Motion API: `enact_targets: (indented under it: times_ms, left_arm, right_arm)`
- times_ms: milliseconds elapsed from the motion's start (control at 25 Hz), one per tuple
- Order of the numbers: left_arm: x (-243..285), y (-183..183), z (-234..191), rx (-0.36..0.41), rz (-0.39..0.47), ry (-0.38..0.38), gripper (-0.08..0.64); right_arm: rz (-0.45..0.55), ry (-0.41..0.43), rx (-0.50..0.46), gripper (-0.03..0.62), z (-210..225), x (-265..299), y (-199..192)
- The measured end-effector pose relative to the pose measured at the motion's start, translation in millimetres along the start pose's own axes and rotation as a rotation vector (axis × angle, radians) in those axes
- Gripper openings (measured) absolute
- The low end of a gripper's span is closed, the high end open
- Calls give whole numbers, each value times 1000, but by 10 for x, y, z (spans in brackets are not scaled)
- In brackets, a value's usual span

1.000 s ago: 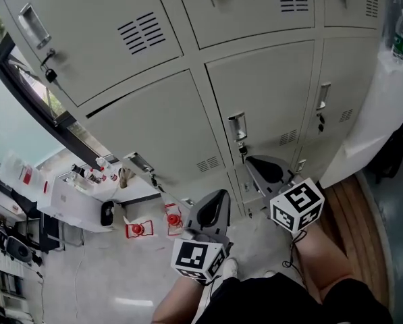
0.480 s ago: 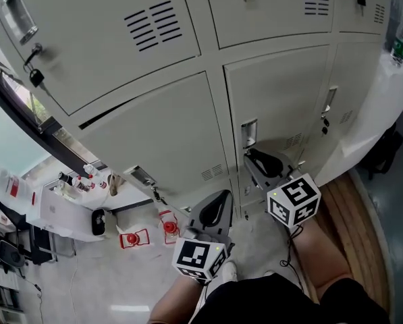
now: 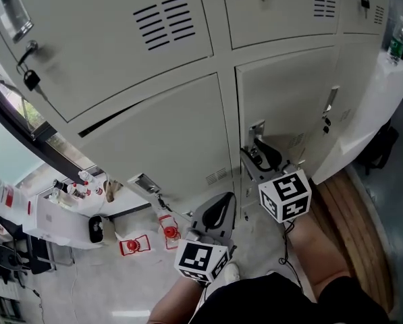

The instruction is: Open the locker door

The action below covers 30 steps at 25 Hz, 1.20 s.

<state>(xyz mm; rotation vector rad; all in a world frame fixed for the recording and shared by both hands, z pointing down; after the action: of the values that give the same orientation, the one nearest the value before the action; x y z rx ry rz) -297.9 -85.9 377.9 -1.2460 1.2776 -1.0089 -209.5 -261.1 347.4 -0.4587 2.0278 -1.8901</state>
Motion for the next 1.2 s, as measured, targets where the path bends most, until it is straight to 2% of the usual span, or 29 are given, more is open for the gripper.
enact_targets:
  times_ms: [200,320,360,640,880,1200]
  left_arm:
    - [-52,0,-98,-4,-3,-19,17]
    - [-89,5,-150,-7,-3,-29,17]
    - [-101,9,-170,-7,-3,-32,17]
    - [-130,34,-233,-13,9,-64,17]
    - [-100,21,-205,-17,4,-105,17]
    - [-41,13,-100,-25,0,-165,17]
  right_arm:
    - [-6,-67,-21,219,-58,93,3]
    - [-13,-96,-11,187,-66,122,-3]
    - [-14,-103,-3,164,-59,124,-3]
    - [-24,-123,16,161,-77,93,6]
    - [-19,-94,31,160,-70,-50,11]
    - [4,4,38,161,1,-404,-2]
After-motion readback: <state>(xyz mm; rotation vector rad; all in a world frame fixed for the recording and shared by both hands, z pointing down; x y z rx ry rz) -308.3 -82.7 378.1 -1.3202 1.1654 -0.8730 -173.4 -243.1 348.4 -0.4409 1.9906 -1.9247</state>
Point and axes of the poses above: the fingertips, and each gripper's own axes: x forward along the fingers, z to its right, y out of its top, the point moved 10 cm from there along -x, backward along the fingers, and after that the axes turned 8 degrees about z, right-handed, at the moved point
